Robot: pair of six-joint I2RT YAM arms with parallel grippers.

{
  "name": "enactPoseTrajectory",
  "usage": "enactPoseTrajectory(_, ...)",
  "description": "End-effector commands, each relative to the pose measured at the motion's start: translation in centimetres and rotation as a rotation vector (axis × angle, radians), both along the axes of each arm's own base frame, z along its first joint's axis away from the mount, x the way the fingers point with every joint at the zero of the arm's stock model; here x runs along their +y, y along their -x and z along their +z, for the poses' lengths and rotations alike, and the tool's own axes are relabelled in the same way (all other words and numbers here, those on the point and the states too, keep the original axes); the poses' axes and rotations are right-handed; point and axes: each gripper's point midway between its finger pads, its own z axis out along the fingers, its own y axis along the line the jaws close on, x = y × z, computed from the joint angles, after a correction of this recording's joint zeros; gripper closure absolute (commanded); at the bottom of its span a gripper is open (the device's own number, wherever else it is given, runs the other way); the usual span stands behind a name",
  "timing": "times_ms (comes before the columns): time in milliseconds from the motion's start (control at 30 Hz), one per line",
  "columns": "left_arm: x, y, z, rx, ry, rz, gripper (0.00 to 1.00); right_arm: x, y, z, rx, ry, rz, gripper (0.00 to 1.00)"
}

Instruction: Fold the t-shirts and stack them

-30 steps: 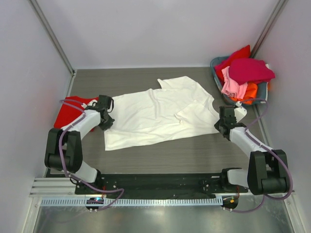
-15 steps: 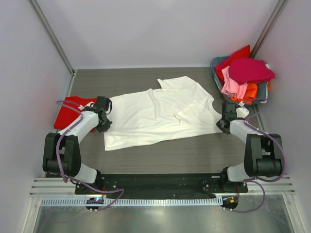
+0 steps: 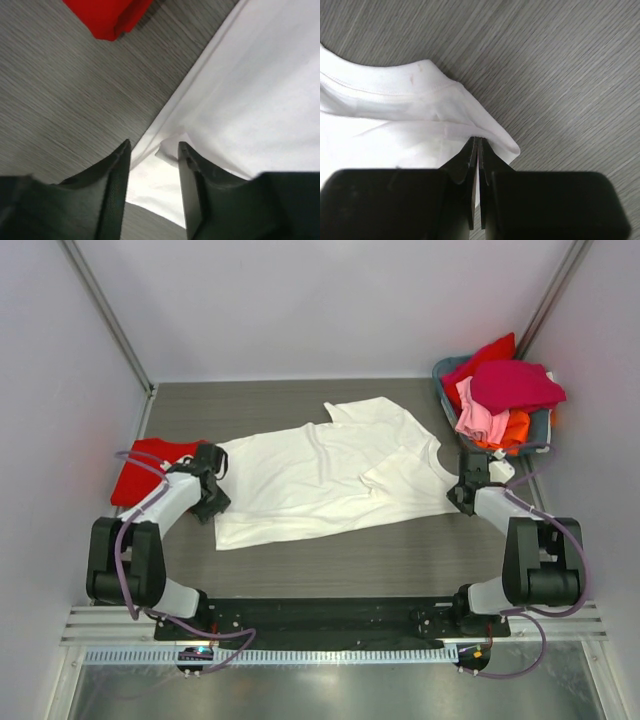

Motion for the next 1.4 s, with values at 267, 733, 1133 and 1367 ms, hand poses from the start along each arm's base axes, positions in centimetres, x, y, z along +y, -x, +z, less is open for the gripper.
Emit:
enactPoseTrajectory(267, -1.2, 1.9, 4.3, -0.162, 0.109, -0.031, 0.34, 0.1, -2.5, 4.0, -0.109, 0.004, 0.056, 0.72)
enactPoseTrajectory(733, -4.2, 6.1, -0.7, -0.165, 0.334, 0.094, 0.38, -0.3, -3.3, 0.6, -0.07, -0.082, 0.016, 0.57)
enactPoseTrajectory(1133, -2.0, 5.9, -3.4, -0.14, 0.238, 0.29, 0.57, -1.1, -2.9, 0.1, -0.095, -0.053, -0.036, 0.6)
enactPoseTrajectory(1367, -1.8, 5.0, -4.1, -0.157, 0.235, 0.342, 1.0, -2.4, -1.3, -0.3, -0.093, -0.021, -0.124, 0.99)
